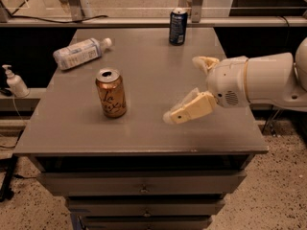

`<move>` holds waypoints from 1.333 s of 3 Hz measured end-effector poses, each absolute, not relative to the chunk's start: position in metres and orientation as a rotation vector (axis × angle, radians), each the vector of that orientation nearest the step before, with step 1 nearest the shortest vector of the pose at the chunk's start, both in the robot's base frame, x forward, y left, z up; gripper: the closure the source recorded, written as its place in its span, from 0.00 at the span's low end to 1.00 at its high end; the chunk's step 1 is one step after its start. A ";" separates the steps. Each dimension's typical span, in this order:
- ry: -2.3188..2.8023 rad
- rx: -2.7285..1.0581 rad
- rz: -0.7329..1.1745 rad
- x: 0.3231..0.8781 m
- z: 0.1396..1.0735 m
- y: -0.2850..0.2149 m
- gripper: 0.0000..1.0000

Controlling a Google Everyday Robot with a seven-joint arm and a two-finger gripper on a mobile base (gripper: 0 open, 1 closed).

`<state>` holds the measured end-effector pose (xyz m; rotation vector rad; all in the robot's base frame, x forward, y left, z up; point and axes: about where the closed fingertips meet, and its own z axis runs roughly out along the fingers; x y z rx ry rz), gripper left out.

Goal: Move orange can near pepsi can

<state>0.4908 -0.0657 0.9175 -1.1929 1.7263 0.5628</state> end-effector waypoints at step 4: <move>1.538 -1.082 0.779 0.495 0.899 0.041 0.00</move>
Offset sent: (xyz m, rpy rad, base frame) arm 0.0015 0.0461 0.0003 0.1258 -0.0103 0.0504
